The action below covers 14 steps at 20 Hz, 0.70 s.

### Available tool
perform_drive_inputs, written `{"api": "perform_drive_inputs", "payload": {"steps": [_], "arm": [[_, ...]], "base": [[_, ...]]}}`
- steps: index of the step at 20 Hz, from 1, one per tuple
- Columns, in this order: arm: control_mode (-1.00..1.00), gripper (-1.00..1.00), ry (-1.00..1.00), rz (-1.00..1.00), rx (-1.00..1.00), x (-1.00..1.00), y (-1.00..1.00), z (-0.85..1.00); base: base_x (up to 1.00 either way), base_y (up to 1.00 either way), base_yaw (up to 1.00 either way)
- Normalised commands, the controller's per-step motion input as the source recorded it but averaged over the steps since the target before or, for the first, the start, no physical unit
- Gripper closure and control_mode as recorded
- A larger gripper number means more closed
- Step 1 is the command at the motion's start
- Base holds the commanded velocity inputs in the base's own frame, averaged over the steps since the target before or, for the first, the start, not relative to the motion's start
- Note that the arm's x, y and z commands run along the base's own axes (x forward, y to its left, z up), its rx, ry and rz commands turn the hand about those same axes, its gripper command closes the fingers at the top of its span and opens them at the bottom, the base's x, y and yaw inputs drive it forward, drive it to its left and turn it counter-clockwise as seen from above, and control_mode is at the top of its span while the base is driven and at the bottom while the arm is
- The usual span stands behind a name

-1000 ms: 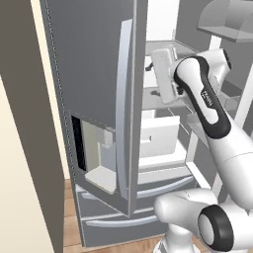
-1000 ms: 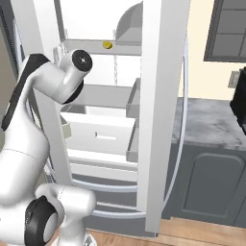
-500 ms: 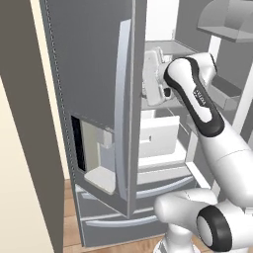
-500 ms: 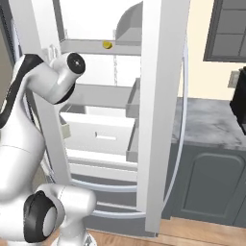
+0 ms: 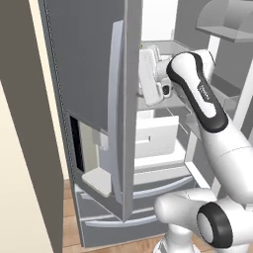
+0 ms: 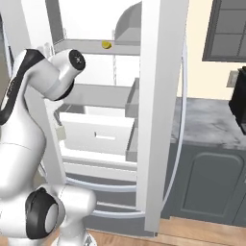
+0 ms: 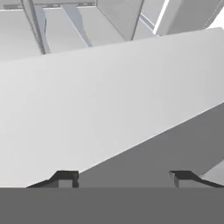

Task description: There is a bowl on the dining counter. Grab a lemon wedge from the fridge and place it in the bowl. Then get the liquor bottle and glass cup from the cabinet and place them next to the bowl.

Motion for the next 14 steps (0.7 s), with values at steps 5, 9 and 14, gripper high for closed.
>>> {"api": "perform_drive_inputs", "payload": {"steps": [5,9,14], "arm": [[-1.0,-1.0,0.09,0.08,0.0,0.0,0.96,-0.06],[-1.0,-1.0,0.07,0.03,0.0,0.0,1.0,-0.09],[-1.0,-1.0,0.06,0.0,-0.02,0.0,1.0,-0.07]], "base": [[0.0,0.0,0.0],[0.0,0.0,0.0],[0.0,0.0,0.0]]}}
